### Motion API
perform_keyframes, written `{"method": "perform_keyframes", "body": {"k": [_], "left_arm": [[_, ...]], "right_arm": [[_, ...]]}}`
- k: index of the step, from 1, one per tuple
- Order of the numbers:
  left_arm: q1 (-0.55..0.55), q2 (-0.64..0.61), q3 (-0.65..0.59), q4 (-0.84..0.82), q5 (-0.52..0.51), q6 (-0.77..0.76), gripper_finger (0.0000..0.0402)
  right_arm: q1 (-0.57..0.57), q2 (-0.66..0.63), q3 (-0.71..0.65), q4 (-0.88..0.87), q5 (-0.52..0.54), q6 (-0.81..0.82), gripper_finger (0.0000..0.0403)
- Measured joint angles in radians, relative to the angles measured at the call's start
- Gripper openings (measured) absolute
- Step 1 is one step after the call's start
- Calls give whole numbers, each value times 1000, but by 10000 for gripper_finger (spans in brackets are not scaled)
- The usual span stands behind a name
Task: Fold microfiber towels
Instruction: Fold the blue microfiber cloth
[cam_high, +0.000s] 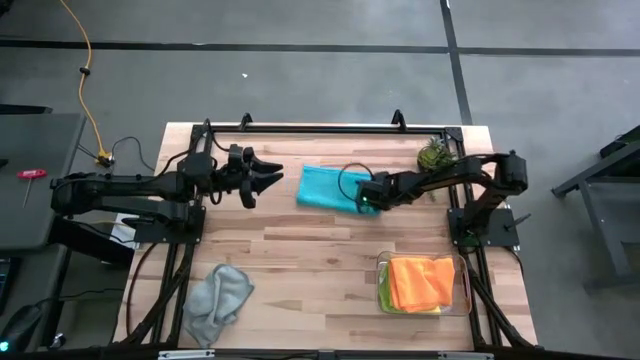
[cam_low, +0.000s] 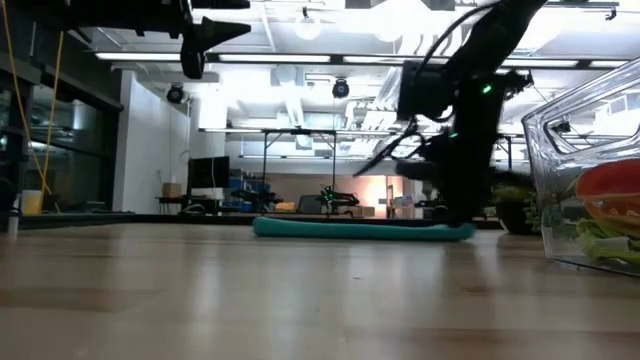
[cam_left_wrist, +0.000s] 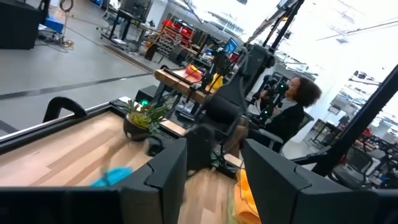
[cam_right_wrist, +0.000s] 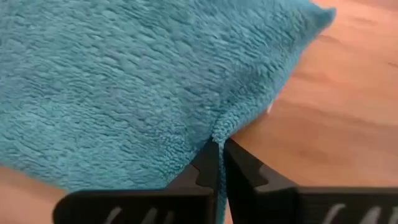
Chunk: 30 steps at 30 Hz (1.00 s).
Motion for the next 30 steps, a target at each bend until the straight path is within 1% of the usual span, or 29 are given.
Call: {"method": "perform_keyframes", "body": {"k": [2, 5, 7, 11, 16, 19, 22, 24, 30], "left_arm": [[0, 0, 0, 0, -10, 0, 147], [0, 0, 0, 0, -10, 0, 147], [0, 0, 0, 0, -12, 0, 147], [0, 0, 0, 0, -34, 0, 147], [0, 0, 0, 0, -47, -18, 147], [-1, 0, 0, 0, -47, -19, 147], [-1, 0, 0, 0, -47, -26, 147], [-1, 0, 0, -1, -47, -26, 147], [-1, 0, 0, -1, -53, -26, 147]], "right_arm": [[6, -36, -2, -77, 6, -21, 3], [10, -103, 1, -223, 69, -51, 2], [18, -149, 0, -294, 79, -75, 1], [34, -245, 1, -443, 138, -81, 1], [44, -346, 1, -578, 162, -81, 0], [68, -392, 2, -573, 182, -81, 0], [98, -409, 2, -509, 168, -81, 0], [125, -407, 2, -456, 152, -81, 0], [180, -365, 3, -254, 151, -46, 0]]}}
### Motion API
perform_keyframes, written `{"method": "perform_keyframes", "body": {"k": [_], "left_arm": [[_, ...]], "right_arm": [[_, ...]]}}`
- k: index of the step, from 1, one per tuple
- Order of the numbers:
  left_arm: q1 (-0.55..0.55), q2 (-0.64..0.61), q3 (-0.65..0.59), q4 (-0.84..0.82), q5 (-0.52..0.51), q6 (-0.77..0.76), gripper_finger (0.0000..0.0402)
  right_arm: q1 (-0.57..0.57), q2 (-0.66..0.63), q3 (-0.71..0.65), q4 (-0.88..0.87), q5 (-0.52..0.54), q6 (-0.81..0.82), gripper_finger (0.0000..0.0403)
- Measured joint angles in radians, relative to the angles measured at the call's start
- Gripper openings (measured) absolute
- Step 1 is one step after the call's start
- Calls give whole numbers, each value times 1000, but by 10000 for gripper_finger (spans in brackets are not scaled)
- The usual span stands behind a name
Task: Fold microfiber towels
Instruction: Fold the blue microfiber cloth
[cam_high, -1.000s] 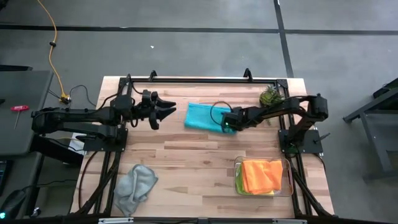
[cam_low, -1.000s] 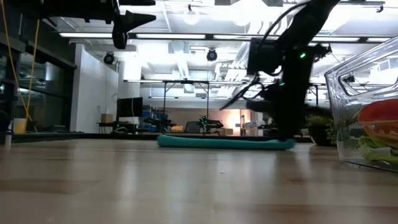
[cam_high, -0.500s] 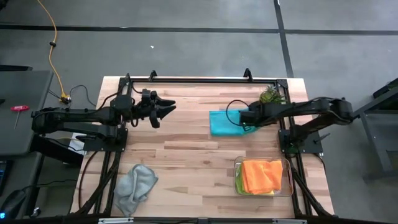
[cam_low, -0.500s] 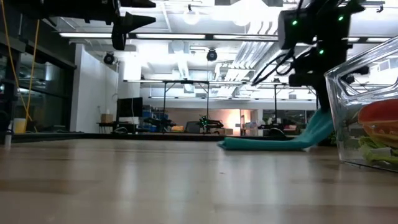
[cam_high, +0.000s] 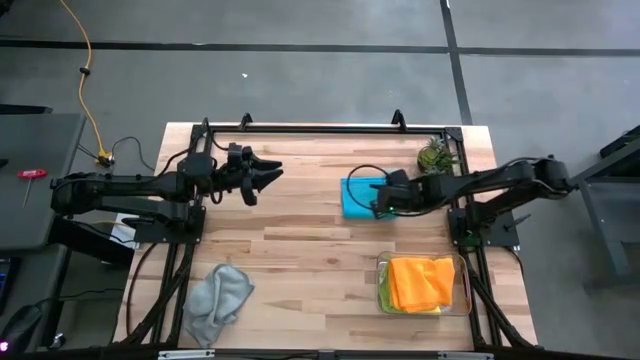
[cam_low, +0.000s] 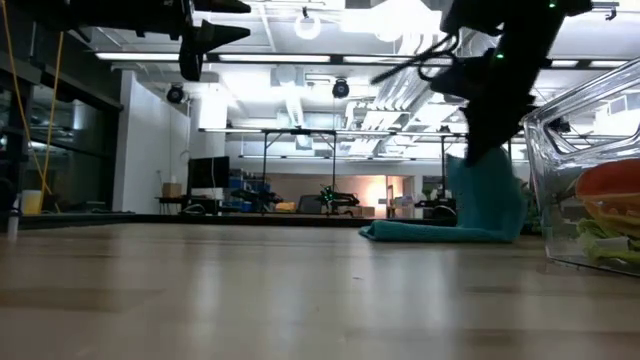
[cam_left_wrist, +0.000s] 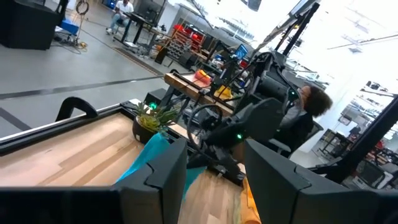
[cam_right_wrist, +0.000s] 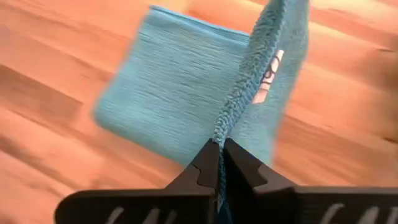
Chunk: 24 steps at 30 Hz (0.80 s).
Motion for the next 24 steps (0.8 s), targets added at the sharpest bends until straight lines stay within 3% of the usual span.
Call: {"method": "perform_keyframes", "body": {"k": [11, 24], "left_arm": [[0, 0, 0, 0, -23, -20, 147], [0, 0, 0, 0, -25, -19, 147]], "right_arm": [[5, 143, 0, 308, -23, 81, 0], [4, 246, 0, 426, -19, 160, 0]]}}
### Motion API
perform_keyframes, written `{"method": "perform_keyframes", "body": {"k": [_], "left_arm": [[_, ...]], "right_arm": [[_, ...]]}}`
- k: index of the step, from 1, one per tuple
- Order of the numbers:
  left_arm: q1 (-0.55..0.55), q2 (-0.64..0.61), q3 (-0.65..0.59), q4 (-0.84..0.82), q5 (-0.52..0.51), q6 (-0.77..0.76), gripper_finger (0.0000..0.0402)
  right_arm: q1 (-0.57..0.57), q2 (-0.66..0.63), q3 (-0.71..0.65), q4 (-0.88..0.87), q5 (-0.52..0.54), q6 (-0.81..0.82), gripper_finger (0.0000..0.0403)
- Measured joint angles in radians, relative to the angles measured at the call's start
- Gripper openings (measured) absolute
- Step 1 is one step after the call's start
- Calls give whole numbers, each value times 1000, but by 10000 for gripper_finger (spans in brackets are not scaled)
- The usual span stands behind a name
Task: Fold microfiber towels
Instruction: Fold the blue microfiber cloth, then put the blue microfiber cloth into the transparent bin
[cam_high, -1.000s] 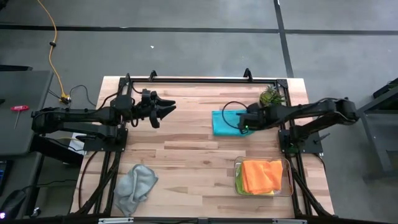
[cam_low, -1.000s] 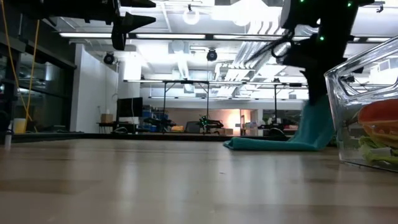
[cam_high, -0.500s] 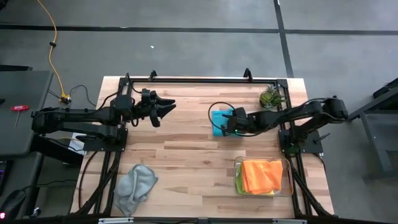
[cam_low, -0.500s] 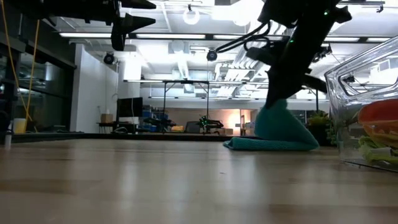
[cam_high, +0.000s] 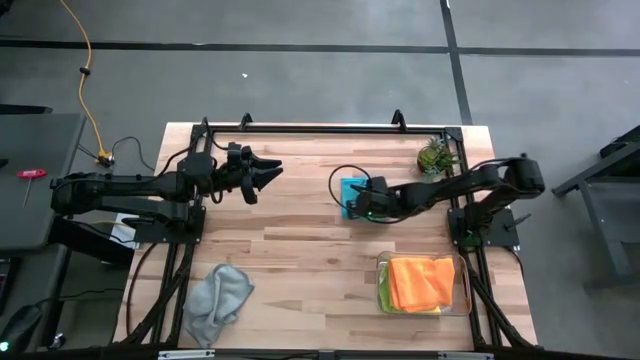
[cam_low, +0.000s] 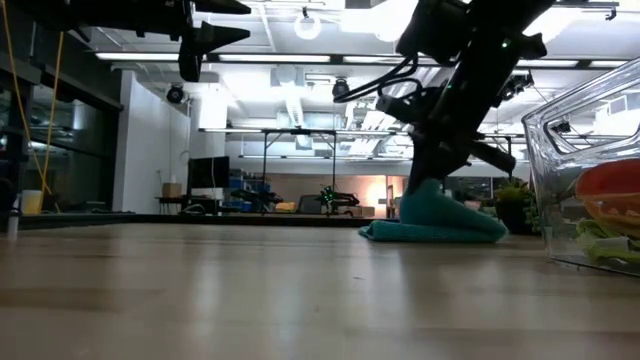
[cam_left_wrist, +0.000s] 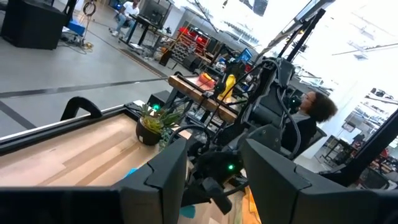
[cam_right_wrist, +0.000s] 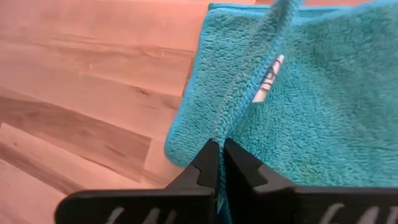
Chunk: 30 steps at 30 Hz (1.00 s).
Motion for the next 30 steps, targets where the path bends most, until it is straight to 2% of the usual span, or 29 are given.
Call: {"method": "perform_keyframes", "body": {"k": [5, 8, 16, 20, 23, 26, 30], "left_arm": [[0, 0, 0, 0, 0, -2, 147], [0, 0, 0, 0, 0, -6, 147], [0, 0, 0, -8, -2, -7, 147], [0, 0, 0, -8, -2, -7, 147], [0, 0, 0, -8, -2, -7, 147], [0, 0, 0, -9, -2, -7, 147], [0, 1, 0, -11, -11, -7, 147]], "right_arm": [[0, 35, 0, 62, 0, 15, 0], [0, 50, 0, 100, 0, 15, 14], [-42, 45, 0, 184, -19, -13, 132], [-56, 13, 1, 167, -45, -98, 182], [-61, -53, 1, 32, -19, -110, 199], [-62, -125, 1, -200, 28, -71, 201], [-68, -157, 1, -456, 14, -37, 201]]}}
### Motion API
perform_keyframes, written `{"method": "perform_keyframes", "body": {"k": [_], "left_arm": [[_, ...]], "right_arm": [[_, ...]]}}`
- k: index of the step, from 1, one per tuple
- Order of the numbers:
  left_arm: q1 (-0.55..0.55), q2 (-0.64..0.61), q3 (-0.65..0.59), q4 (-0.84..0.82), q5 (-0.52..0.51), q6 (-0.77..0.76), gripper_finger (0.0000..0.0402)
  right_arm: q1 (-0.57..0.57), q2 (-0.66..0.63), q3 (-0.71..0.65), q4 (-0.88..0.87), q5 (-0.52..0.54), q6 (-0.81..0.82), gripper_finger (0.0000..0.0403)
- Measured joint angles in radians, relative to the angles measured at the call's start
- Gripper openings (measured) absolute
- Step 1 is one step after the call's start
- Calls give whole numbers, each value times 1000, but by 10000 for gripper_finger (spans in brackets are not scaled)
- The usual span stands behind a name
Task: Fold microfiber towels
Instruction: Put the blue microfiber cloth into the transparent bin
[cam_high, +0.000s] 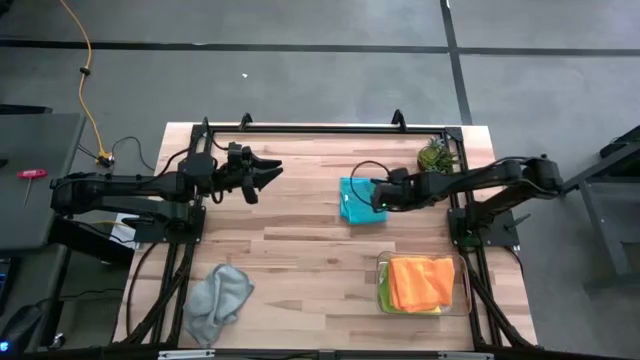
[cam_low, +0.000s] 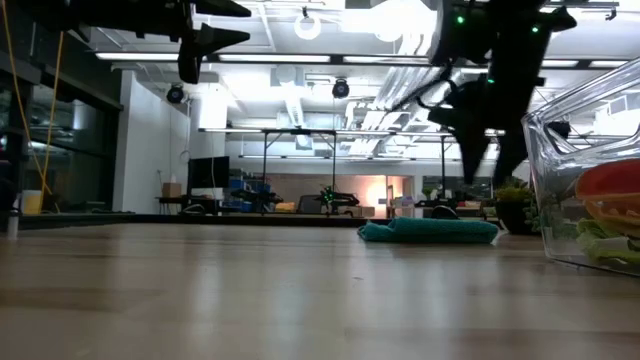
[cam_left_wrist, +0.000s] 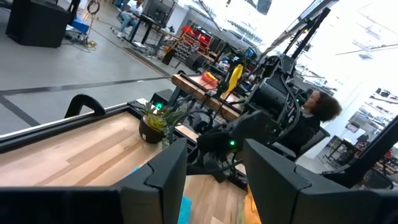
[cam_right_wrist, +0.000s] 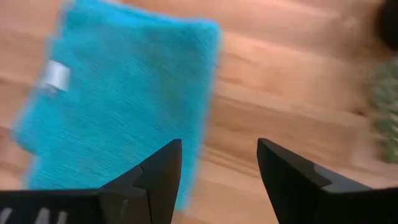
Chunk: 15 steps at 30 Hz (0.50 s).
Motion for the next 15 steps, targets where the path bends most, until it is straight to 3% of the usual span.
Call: {"method": "perform_keyframes", "body": {"k": [3, 9, 15], "left_arm": [[0, 3, 0, -3, -3, 0, 147], [0, 7, 0, -4, -2, -4, 147], [0, 7, 0, -4, 0, -11, 147]], "right_arm": [[-11, 14, 0, -29, -32, -31, 202], [-66, 74, 0, 120, -98, -112, 202], [-130, 102, -1, 127, -104, -176, 202]]}}
